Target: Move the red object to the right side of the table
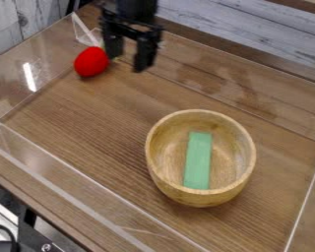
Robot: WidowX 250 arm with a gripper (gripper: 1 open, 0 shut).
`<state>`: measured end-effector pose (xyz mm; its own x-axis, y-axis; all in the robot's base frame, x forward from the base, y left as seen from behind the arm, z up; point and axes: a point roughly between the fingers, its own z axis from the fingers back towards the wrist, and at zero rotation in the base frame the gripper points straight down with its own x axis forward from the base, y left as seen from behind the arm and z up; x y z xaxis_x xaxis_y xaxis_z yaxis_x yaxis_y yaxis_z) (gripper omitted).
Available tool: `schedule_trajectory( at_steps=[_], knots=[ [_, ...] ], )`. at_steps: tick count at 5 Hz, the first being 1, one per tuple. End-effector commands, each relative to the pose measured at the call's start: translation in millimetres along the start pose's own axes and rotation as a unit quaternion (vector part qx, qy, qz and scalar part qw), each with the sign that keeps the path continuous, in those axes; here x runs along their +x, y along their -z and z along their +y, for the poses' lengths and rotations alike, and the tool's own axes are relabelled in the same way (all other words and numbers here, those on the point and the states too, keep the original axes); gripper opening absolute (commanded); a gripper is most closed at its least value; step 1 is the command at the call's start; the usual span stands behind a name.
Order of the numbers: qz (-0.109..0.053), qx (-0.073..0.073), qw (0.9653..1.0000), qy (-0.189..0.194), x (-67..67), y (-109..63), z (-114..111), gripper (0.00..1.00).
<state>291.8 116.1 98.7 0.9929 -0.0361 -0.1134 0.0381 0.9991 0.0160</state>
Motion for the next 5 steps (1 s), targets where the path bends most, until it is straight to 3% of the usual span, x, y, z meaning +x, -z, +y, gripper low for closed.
schedule_trajectory(
  at_steps=[1,5],
  knots=[
    [-0.03,0.022,0.9993,0.008,9.8,-10.1,38.4,1.0],
    [-0.023,0.014,0.999,0.037,34.0,19.5,83.1,1.0]
  ],
)
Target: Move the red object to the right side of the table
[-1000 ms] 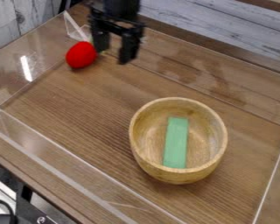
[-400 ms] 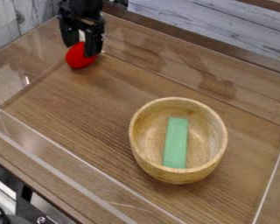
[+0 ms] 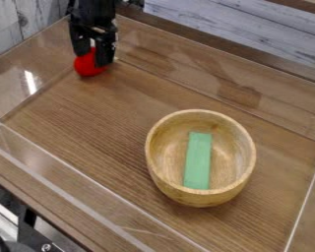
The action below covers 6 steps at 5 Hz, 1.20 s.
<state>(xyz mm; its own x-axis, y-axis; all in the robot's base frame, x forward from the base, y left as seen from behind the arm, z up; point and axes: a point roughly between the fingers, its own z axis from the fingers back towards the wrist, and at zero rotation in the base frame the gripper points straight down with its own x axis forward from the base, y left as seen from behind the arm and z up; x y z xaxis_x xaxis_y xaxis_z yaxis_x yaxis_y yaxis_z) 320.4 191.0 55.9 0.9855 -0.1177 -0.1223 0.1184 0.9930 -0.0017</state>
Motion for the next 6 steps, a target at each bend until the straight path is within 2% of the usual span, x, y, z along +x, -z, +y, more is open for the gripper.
schedule_trajectory(
  at_steps=[1,6],
  knots=[
    [-0.028,0.016,0.9994,-0.006,5.4,-18.5,14.6,1.0],
    [-0.03,0.015,0.9993,-0.014,14.8,-9.8,16.0,1.0]
  ],
)
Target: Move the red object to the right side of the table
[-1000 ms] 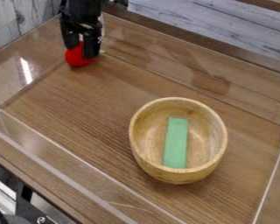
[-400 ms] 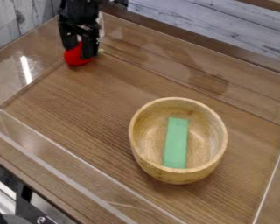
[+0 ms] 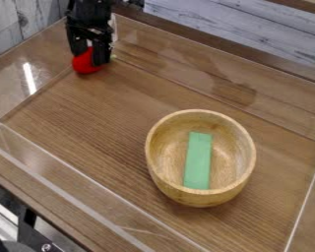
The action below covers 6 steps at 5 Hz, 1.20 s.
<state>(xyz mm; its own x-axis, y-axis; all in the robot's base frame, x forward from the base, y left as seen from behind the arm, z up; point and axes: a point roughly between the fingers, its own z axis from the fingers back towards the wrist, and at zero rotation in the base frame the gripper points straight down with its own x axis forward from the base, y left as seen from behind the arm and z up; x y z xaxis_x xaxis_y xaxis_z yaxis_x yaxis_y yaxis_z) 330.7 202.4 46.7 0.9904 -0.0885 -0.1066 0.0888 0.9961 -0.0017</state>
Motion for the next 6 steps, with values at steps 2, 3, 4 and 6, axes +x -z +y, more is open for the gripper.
schedule_trajectory(
  at_steps=[2,3,4,6],
  knots=[
    [-0.026,0.016,0.9995,0.003,5.8,-18.2,-1.5,1.0],
    [-0.027,0.017,0.9995,0.004,6.0,-18.4,-3.9,1.0],
    [-0.029,0.017,0.9994,0.005,6.8,-18.4,-5.8,1.0],
    [-0.042,0.018,0.999,0.005,10.4,-29.0,-16.7,0.0]
  ],
)
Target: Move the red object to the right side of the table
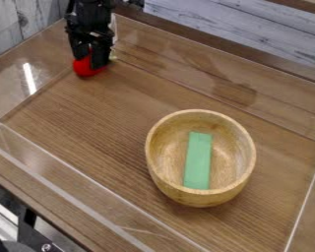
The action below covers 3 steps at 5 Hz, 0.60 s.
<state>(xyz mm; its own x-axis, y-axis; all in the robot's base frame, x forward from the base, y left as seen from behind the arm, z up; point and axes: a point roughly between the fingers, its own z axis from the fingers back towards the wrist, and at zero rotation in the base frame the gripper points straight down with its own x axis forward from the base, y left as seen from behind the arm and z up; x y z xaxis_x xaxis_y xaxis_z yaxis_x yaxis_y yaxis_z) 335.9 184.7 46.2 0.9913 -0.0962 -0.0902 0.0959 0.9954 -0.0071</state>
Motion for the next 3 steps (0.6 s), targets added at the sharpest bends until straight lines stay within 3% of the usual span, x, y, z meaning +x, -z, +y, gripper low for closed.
schedule_trajectory(
  at_steps=[1,2,3],
  knots=[
    [-0.054,0.025,0.9982,0.003,9.5,-49.0,-16.7,0.0],
    [-0.08,0.029,0.9964,0.01,18.6,-72.8,-37.6,0.0],
    [-0.091,0.022,0.9953,0.023,31.1,-81.4,-61.3,0.0]
  ],
)
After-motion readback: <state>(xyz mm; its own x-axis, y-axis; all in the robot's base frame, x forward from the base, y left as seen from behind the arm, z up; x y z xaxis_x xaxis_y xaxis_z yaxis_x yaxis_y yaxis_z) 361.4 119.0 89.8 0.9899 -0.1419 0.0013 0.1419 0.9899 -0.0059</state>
